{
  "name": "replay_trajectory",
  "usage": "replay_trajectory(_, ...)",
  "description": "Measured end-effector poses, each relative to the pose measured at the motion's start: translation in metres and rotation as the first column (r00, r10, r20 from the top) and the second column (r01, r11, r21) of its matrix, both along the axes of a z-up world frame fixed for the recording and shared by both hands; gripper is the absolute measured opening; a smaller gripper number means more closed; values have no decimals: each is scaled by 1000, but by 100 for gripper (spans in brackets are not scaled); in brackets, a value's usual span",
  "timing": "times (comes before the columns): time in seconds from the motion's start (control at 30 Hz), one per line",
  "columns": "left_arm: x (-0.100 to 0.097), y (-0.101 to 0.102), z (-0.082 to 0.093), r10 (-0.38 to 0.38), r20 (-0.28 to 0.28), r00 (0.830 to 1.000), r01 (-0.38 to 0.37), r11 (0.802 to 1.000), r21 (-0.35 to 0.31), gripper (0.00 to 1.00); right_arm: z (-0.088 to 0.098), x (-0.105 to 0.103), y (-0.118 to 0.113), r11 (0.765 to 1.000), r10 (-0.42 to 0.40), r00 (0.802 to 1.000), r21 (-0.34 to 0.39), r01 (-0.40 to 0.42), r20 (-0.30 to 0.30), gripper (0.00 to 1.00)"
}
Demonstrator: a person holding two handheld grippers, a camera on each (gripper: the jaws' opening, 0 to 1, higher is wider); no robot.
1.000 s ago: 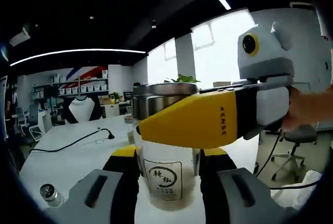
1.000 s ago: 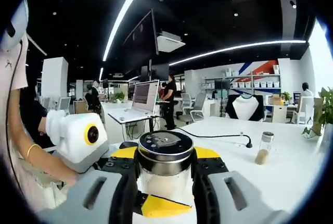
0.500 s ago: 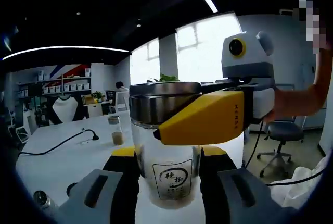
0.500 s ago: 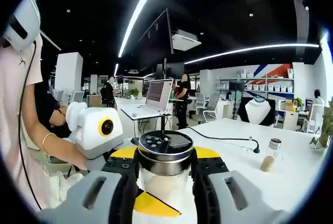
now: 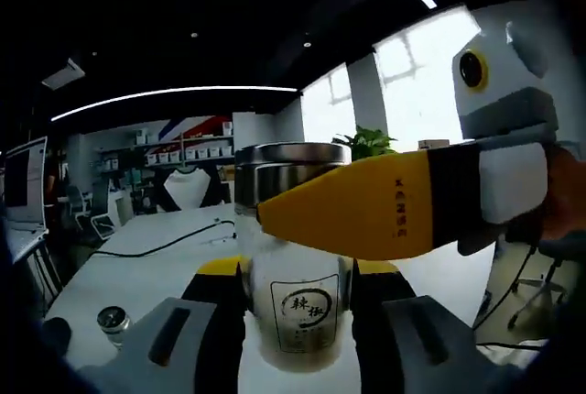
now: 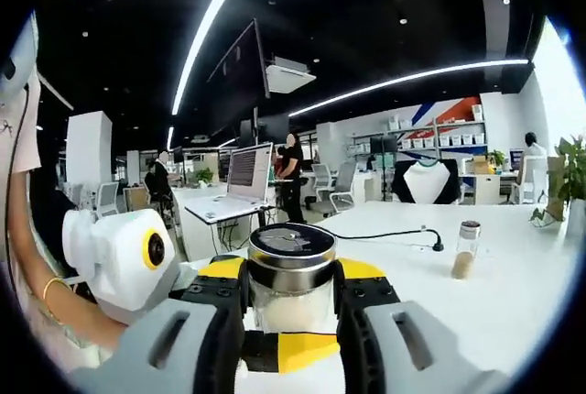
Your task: Rotate the seasoning bottle until the label or dispensing opening points toward the visible target arrow and the bottle remains upright within the marked orientation range
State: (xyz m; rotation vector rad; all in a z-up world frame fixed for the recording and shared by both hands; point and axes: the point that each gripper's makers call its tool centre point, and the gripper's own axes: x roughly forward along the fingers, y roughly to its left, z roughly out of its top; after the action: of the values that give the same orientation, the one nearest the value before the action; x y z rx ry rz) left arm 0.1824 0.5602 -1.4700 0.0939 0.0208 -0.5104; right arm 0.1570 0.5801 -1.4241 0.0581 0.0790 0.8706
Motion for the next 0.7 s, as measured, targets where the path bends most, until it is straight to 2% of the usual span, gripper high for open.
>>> replay_trajectory(0.2,1,2,-3,47,9,999,-47,999,12,46,-2,5,1,999,-46,999,9,47,-24,35)
replay_trajectory(0.4,0,1,-4,39,19,999,-40,999,25,46,-4,9,-3,997,-72,995,22,74,-68,35)
replay_trajectory(0.63,-1,0,-2,-13,44,999,11,999,50,47,-1,7,-3,997,-70,997,11,70,-22,34)
replay_trajectory(0.7,-1,0,-6,-31,37,999,27,996,87,47,-2,9,0,998,-63,998,-8,63,-8,34)
